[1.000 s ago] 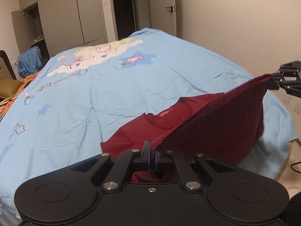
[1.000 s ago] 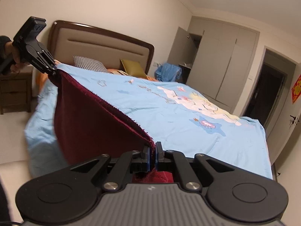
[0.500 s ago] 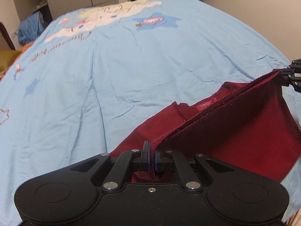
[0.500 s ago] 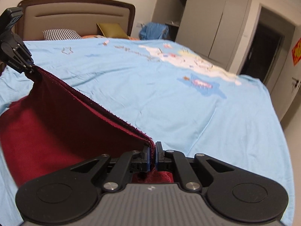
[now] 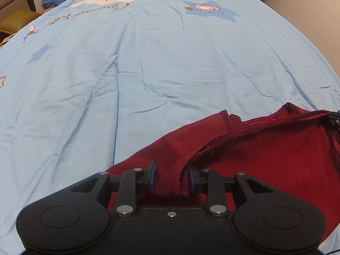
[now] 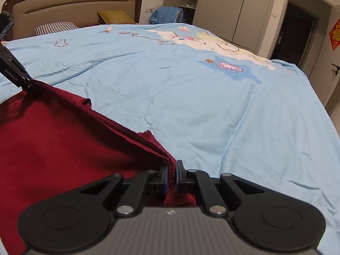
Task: Fold small clothes
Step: 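Lift the hem with both tools and fold it over toward the collar, then lower the hem onto the collar and open both tools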
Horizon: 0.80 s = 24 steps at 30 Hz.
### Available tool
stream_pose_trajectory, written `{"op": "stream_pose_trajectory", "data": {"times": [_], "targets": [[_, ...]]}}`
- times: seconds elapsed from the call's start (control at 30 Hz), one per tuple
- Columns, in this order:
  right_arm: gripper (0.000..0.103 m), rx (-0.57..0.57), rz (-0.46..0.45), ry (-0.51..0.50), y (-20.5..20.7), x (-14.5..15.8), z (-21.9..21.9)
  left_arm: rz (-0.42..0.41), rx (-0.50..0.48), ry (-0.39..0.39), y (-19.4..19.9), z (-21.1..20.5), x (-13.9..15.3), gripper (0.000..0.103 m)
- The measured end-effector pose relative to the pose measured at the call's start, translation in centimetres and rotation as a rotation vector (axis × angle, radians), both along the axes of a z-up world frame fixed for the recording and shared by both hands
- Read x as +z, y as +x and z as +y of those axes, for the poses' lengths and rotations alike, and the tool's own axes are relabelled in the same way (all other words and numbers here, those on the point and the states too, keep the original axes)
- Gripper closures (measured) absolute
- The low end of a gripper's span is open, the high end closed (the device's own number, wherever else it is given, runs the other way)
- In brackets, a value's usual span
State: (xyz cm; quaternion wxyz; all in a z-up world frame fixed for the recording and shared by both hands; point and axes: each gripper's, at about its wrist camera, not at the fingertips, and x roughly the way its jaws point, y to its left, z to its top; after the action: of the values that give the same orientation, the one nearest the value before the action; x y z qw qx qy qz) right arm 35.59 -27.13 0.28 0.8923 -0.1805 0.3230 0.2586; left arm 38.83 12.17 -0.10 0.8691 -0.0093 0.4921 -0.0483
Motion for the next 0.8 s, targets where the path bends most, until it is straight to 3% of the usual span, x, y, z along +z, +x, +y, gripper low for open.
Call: {"op": "stream_pose_trajectory", "data": {"times": [0.2,0.23,0.3,0.4,0.6,0.8], "targets": [[0.096,-0.021,0.005,0.001,0.5,-0.7,0.6,-0.023,0.035,-0.02,0.0,0.1,-0.4,0.062],[0.095,-0.027,0.005,0.003,0.5,-0.9,0.6,-0.028,0.039,-0.024,0.0,0.1,-0.5,0.064],[0.095,-0.034,0.009,0.011,0.6,-1.0,0.5,-0.039,0.028,-0.036,-0.1,0.1,-0.5,0.085],[0.095,-0.03,0.003,0.01,0.4,-1.2,0.6,-0.08,0.005,-0.019,-0.3,-0.4,-0.3,0.091],[0.096,-0.059,-0.037,0.012,1.0,-0.7,1.0,-0.158,0.064,-0.022,0.5,-0.1,0.7,0.092],[0.096,-0.113,-0.004,0.04,2.8,-1.4,1.4,-0.102,0.121,-0.041,1.9,0.2,-1.4,0.089]]}}
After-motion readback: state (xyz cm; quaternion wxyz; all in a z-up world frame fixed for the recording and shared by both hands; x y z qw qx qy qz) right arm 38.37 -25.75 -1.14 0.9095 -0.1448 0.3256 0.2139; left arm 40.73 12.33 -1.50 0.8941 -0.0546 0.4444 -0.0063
